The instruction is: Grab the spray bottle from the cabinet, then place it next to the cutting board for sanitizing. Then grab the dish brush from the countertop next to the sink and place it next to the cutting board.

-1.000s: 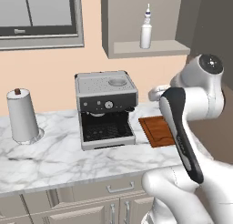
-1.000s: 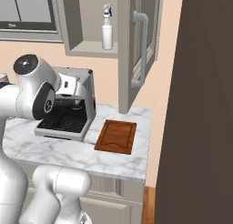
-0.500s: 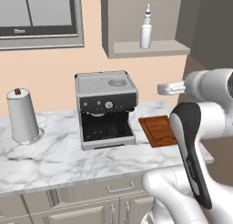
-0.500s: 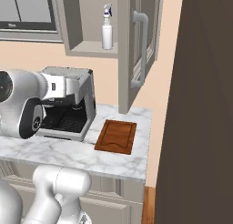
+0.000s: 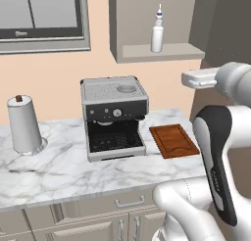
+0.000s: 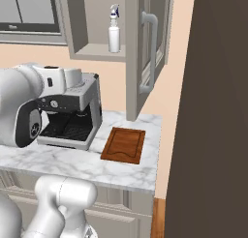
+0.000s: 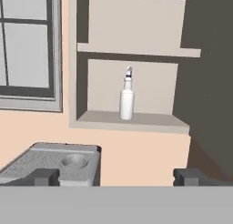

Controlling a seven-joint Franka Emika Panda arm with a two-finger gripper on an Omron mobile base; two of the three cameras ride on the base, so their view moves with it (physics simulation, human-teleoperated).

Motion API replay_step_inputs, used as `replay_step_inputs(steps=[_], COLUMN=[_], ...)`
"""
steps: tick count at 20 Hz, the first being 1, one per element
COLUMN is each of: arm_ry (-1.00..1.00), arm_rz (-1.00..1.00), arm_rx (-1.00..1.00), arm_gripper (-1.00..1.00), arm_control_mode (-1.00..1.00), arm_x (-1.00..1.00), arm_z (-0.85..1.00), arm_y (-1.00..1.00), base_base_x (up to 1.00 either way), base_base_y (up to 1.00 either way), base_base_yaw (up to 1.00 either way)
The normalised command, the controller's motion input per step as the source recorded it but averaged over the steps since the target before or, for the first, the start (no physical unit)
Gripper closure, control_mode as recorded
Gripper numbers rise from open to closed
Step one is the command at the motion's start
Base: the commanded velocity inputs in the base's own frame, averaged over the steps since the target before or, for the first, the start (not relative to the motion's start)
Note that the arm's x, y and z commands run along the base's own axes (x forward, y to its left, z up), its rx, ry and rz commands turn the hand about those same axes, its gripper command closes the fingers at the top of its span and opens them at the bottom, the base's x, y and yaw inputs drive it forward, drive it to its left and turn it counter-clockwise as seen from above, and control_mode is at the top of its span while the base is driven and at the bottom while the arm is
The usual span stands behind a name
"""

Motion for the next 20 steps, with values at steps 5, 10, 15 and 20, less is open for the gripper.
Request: replay_step_inputs(steps=[5, 10, 15, 20], arm_ry=[-0.05, 0.02, -0.05, -0.09], arm_rz=[-0.01, 0.00, 0.00, 0.00], arm_rx=[0.00, 0.01, 0.00, 0.00], arm_gripper=[-1.00, -1.00, -1.00, -1.00], arm_control_mode=[-1.00, -1.00, -1.00, -1.00], arm_x=[0.02, 0.12, 0.25, 0.37], arm_z=[0.59, 0.43, 0.06, 0.00], arm_y=[-0.10, -0.12, -0.03, -0.02], base_base_x=[0.00, 0.00, 0.00, 0.00], base_base_y=[0.00, 0.00, 0.00, 0.00], base_base_yaw=[0.00, 0.00, 0.00, 0.00])
